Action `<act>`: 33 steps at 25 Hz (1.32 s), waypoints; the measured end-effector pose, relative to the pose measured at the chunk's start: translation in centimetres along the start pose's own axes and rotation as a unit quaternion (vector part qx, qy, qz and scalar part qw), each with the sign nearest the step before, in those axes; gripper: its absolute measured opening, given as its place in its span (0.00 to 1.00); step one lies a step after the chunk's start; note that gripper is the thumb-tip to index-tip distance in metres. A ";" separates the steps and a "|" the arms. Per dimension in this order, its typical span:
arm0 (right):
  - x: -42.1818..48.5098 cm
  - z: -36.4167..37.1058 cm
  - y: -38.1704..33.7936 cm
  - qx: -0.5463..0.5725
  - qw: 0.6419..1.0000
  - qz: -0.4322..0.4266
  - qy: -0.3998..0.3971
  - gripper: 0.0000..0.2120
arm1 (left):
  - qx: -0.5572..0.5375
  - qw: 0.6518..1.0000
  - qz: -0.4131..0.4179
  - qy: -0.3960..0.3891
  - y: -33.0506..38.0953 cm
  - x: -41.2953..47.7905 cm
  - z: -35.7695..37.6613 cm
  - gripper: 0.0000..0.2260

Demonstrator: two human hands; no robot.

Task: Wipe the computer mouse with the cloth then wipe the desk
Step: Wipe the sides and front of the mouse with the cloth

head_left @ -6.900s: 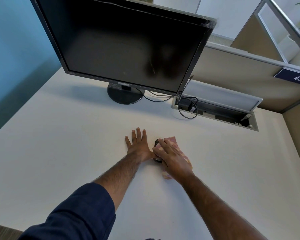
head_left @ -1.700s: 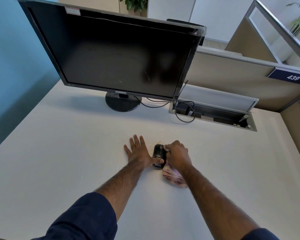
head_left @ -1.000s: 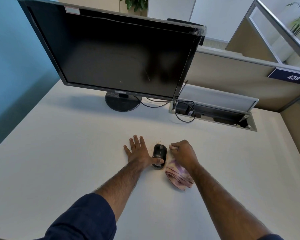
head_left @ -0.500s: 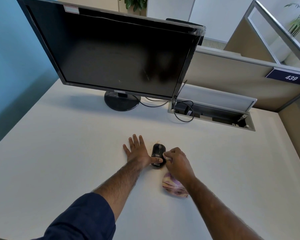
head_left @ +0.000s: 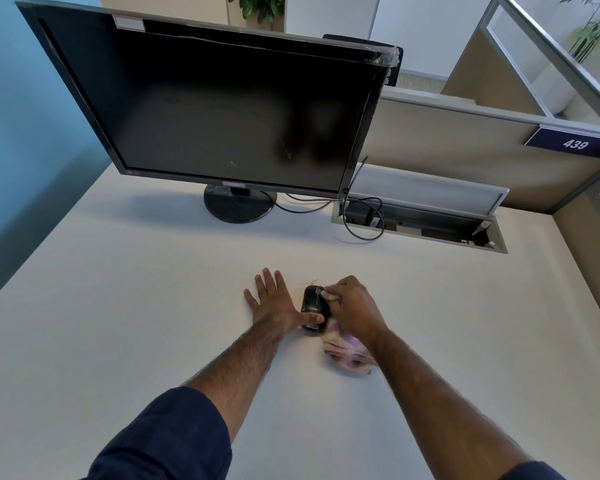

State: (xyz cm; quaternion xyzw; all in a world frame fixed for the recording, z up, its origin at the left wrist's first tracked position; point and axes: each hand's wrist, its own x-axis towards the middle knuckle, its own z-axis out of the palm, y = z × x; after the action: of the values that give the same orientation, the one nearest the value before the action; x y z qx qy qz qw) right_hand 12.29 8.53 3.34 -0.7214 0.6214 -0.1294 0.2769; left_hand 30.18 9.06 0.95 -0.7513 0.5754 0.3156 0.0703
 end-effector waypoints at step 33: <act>-5.1 4.2 -5.6 -0.250 0.957 -0.139 0.042 0.14 | 0.012 0.992 -0.113 -0.054 2.0 2.4 -3.5 0.64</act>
State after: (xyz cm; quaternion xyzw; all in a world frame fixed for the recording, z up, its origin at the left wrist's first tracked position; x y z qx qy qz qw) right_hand 18.14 14.86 3.82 -0.8406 0.5388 -0.0372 0.0401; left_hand 30.11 4.80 2.91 -0.7923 0.4861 0.3388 0.1458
